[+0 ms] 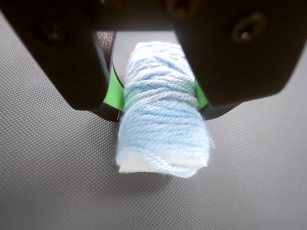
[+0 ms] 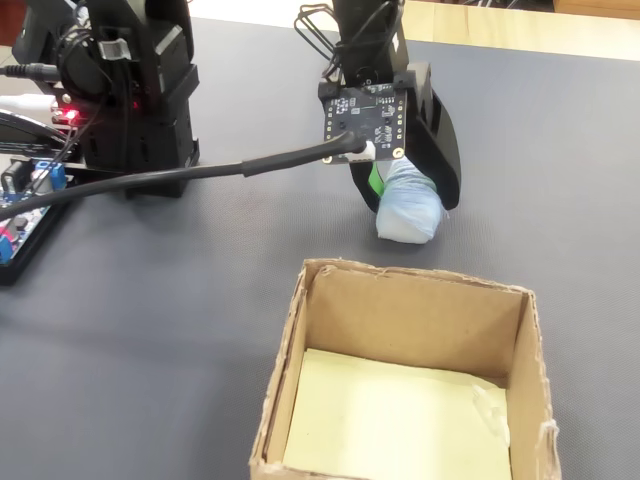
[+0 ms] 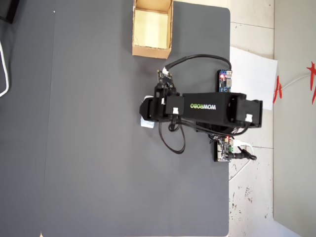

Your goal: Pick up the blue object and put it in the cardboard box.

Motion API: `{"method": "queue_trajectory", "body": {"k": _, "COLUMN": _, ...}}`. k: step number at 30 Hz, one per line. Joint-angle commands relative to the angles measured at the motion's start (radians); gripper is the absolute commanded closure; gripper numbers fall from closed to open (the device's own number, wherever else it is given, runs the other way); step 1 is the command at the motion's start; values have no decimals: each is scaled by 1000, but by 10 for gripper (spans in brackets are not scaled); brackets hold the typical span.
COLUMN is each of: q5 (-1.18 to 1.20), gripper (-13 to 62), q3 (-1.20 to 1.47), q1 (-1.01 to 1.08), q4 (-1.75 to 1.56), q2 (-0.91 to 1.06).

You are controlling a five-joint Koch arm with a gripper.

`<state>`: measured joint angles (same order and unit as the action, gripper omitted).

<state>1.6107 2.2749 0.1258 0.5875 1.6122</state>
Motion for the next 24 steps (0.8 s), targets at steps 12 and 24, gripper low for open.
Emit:
{"method": "queue_trajectory", "body": {"k": 12, "q5": -18, "gripper": 294, "q3": 31, "q1": 133, "q4": -472, "q2": 163}}
{"method": "queue_trajectory", "body": {"k": 24, "q5": -40, "gripper": 294, "q3": -3, "q1": 377, "q4": -509, "q2": 357}}
